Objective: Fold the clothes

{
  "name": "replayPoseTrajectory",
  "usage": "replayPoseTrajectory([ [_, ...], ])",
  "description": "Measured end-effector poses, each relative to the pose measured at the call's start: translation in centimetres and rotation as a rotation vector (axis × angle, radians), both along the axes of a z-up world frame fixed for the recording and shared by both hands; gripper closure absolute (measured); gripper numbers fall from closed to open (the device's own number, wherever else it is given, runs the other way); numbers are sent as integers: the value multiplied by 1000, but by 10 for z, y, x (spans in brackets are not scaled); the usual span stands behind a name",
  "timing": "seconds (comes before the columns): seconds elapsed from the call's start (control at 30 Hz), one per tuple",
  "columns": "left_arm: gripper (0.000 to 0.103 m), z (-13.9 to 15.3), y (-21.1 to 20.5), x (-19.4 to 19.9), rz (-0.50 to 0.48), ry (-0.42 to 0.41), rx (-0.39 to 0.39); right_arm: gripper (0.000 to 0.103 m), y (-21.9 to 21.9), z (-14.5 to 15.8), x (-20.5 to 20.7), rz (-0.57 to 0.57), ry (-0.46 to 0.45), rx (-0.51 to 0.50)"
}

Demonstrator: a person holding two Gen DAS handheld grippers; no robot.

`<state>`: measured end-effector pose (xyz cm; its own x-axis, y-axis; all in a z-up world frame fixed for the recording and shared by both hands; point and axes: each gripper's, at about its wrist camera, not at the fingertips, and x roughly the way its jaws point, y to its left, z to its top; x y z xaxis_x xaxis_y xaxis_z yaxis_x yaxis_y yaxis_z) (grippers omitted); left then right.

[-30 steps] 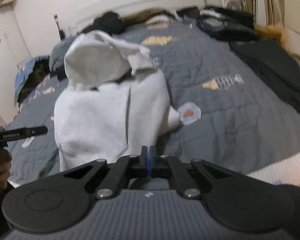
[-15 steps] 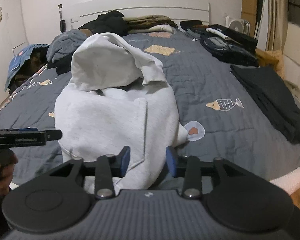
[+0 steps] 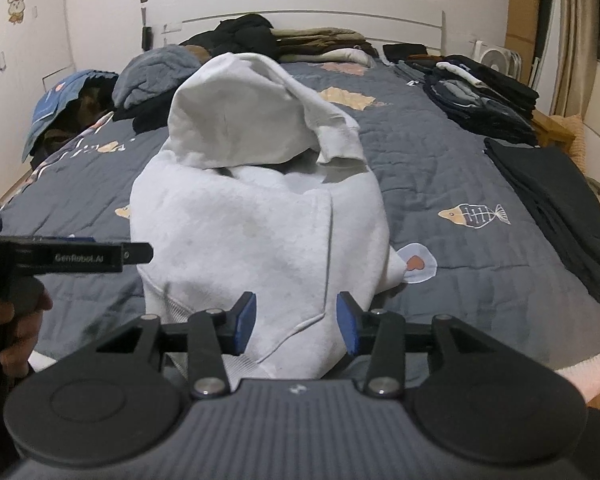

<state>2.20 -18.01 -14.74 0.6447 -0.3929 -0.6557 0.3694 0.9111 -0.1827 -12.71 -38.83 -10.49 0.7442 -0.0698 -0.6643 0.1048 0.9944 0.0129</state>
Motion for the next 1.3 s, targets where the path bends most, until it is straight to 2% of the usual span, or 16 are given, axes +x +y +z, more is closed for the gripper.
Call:
replayPoseTrajectory([
  [0.17, 11, -1, 1, 2, 7, 6, -1, 56, 19, -38, 4, 79, 39, -32],
  [0.37, 12, -1, 2, 2, 5, 7, -4, 56, 50, -98, 9, 206, 90, -147],
  [0.47, 12, -1, 3, 2, 4, 8, -6, 56, 63, -115, 12, 263, 78, -258],
  [0.53, 12, -1, 3, 3, 5, 9, -7, 56, 69, -122, 13, 309, 64, -299],
  [0.77, 12, -1, 4, 3, 9, 15, -14, 54, 78, -132, 13, 365, 91, -365],
  [0.87, 12, 0, 4, 3, 10, 18, -18, 51, 82, -141, 10, 411, 100, -445],
  [1.0, 12, -1, 4, 3, 9, 18, -16, 52, 79, -143, 10, 431, 96, -475],
  [1.03, 12, -1, 5, 3, 9, 18, -16, 56, 79, -143, 10, 436, 96, -482],
  [1.1, 12, -1, 6, 3, 12, 19, -15, 79, 74, -141, 11, 413, 94, -482],
  [1.13, 12, -1, 6, 3, 14, 20, -16, 98, 71, -138, 12, 388, 93, -472],
  [1.23, 12, 0, 7, 2, 16, 12, -14, 98, 48, -117, 15, 319, 87, -309],
  [1.3, 12, -1, 1, -3, -8, -22, 23, 98, 28, -98, 13, 261, 56, -188],
])
